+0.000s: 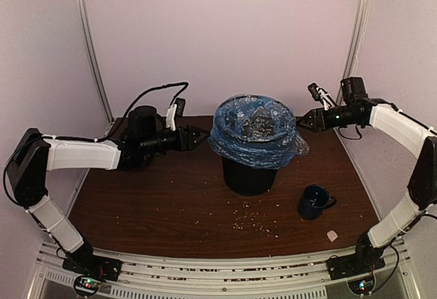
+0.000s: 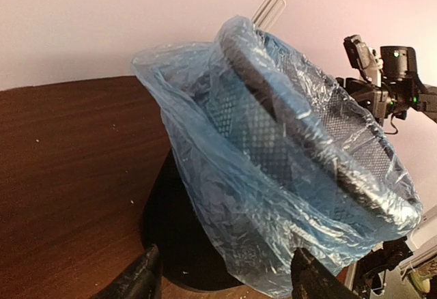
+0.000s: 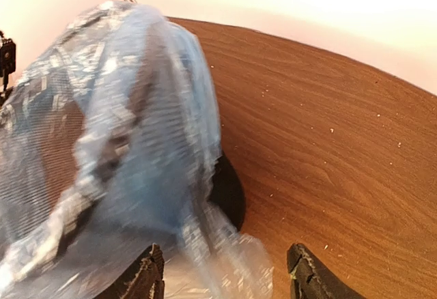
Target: Put the trash bags into the trash bin
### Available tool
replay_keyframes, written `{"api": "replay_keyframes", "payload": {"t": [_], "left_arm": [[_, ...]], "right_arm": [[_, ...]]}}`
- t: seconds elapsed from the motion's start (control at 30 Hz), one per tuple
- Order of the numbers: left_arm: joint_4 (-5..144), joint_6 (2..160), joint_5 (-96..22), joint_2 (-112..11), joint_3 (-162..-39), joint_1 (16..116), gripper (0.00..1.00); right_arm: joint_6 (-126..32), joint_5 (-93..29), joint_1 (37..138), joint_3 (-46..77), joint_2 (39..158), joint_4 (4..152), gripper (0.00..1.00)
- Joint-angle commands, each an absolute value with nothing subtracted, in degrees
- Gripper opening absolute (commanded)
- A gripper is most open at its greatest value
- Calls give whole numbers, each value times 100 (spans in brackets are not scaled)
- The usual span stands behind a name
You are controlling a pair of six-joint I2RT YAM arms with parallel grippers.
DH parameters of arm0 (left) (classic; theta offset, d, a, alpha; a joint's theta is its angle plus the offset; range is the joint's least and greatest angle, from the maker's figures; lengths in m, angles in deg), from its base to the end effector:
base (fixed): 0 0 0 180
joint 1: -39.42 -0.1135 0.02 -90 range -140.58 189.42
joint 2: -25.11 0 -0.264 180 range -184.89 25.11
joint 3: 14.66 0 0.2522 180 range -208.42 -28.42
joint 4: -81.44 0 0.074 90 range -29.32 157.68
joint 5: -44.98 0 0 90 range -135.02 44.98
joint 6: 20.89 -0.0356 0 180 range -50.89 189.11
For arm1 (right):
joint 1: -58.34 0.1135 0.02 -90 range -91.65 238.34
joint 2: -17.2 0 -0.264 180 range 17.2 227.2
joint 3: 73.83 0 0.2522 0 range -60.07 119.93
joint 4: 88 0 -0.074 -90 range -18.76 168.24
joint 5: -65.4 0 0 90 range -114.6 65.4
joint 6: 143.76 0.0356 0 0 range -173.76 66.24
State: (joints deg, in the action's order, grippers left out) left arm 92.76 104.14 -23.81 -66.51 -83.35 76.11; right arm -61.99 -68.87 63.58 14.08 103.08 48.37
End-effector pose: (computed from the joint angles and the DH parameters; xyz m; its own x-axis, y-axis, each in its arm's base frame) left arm 0.2848 -0.2282 0.2576 -0.6150 -0.2091 -0.7603 0.5962 0.5078 -0.6219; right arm 0.3238 0.0547 0.3197 -0.5706 -0.1553 -0.8064 -0.6738 0.6499 0.3516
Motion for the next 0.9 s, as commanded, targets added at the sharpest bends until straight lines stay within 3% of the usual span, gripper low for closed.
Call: {"api": "replay_keyframes", "payload": {"t": [0.0,0.2,0.33,0.43,0.5,0.53,0.87], "left_arm": [[10279,10873,-1773,-6929,-8453,7615,66],[10841,11117,-1300,-7280,-8577,7725,65],[10818,11137,-1365,-7479,-8728,7795,51],[10905,11190,-1398,-7632,-8743,7796,22],[10927,11208,-1438,-7742,-8758,7798,0],[10944,11216,-1464,-7787,-8745,7792,0],[10819,11070,-1730,-8013,-8250,7795,0]], "right_arm": [[-6171,-6920,6357,1805,10911,4918,64],[-6533,-7551,6464,2066,11527,4517,65],[-6403,-8189,6530,1842,11552,4678,58],[-6315,-8345,6564,1693,11502,4818,30],[-6193,-8323,6566,1565,11485,4943,4],[-6151,-8231,6569,1516,11484,4978,0],[-6360,-7466,6564,1134,11739,4745,0]]}}
